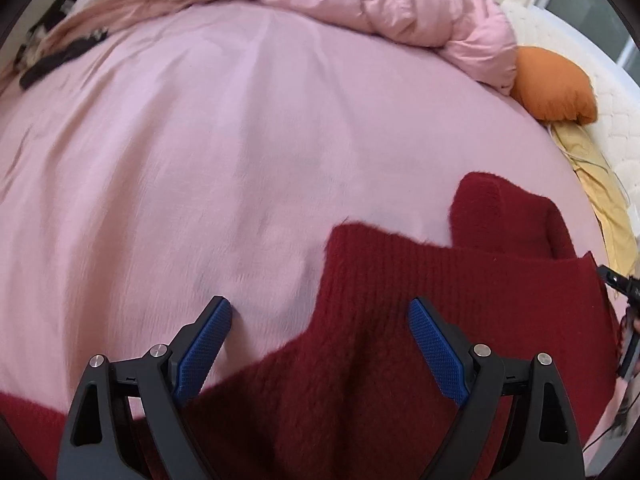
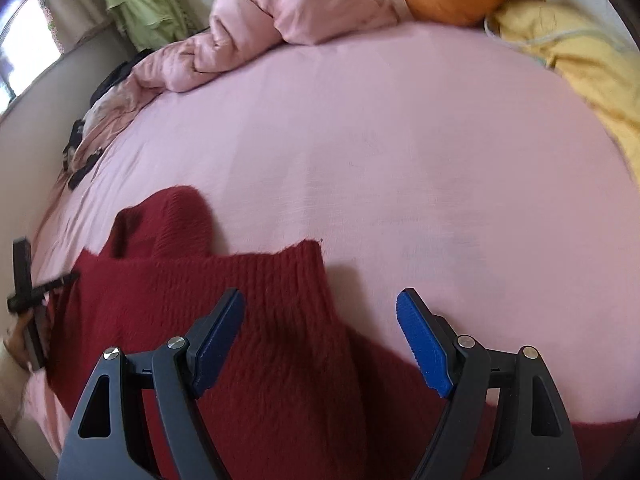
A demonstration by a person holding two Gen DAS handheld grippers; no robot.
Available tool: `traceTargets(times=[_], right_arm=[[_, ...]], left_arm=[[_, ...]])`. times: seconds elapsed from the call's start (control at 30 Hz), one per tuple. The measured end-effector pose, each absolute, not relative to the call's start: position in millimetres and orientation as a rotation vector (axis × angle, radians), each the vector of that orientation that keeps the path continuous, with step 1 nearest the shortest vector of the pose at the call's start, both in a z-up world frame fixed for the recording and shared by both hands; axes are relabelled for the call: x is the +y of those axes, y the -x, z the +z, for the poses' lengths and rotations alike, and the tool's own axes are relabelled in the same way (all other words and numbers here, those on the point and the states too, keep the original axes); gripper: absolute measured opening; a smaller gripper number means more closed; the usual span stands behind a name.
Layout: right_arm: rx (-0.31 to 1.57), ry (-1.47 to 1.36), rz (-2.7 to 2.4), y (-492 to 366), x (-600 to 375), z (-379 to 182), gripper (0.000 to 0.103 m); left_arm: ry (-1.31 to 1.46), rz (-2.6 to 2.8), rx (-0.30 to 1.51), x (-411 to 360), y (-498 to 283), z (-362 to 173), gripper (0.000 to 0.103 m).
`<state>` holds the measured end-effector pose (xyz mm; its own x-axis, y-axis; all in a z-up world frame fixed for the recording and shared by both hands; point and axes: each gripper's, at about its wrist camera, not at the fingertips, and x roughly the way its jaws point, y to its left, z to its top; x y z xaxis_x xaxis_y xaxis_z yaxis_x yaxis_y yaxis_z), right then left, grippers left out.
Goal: Fold clothes
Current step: 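Close both grippers on the hem of the dark red sweater, then lift the hem with both grippers and flip the sweater over, release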
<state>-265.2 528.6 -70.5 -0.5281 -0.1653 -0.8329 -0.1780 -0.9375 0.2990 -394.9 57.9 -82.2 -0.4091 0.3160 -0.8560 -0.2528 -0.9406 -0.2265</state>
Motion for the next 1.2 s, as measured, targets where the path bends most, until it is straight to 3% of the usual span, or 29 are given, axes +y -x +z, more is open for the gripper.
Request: traceTargets(times=[0.03,0.07,0.1,0.13,0.17,0.2,0.27,0.53,0.7,0.9,1.03,1.2], right_arm=[[0.569,1.537,2.684,268.3,526.5,-74.3,0.079],[0.576,1.550,2.685,271.4,524.0,-77.7,0.078],[0.554,1.555,2.688,273.8,520.0,-79.2,0.065],[0.546,1.549,2.693,274.2,517.4,-77.5,0.051],[0.539,1.543,2.698,274.7,514.8,-75.8,0.020],[0.533,1.535,2.704,274.8,512.5,-73.7,0.010],[0.535,1.502,2.728,272.2,509.0,-64.8,0.010],[0.536,1.339,2.918,214.8,485.7,12.6,0.009],[0.522,1.221,3.062,144.6,459.8,77.6,0.009],[0.532,1.114,3.207,24.4,435.9,147.4,0.009],[0.572,1.117,3.267,-63.7,424.4,171.9,0.009],[0.613,1.250,3.211,-167.5,401.1,147.2,0.009]], left_arm=[[1.455,2.368,-0.093,59.2,396.0,-81.5,0.089],[1.443,2.352,-0.099,60.6,397.0,-80.8,0.079],[1.435,2.335,-0.096,62.3,397.2,-80.8,0.053],[1.426,2.317,-0.095,64.0,397.1,-80.8,0.041],[1.416,2.296,-0.105,65.8,395.4,-80.0,0.028],[1.405,2.279,-0.111,67.4,393.4,-78.6,0.021],[1.357,2.304,-0.079,68.1,385.9,-68.3,0.012],[1.113,2.251,-0.288,44.2,324.6,8.0,0.010],[0.860,2.216,-0.365,15.5,235.5,85.8,0.010],[0.747,2.206,-0.381,-33.0,110.5,137.5,0.010],[0.724,2.227,-0.353,-61.7,21.2,143.0,0.010],[0.889,2.235,-0.430,-96.0,-66.9,83.8,0.010]])
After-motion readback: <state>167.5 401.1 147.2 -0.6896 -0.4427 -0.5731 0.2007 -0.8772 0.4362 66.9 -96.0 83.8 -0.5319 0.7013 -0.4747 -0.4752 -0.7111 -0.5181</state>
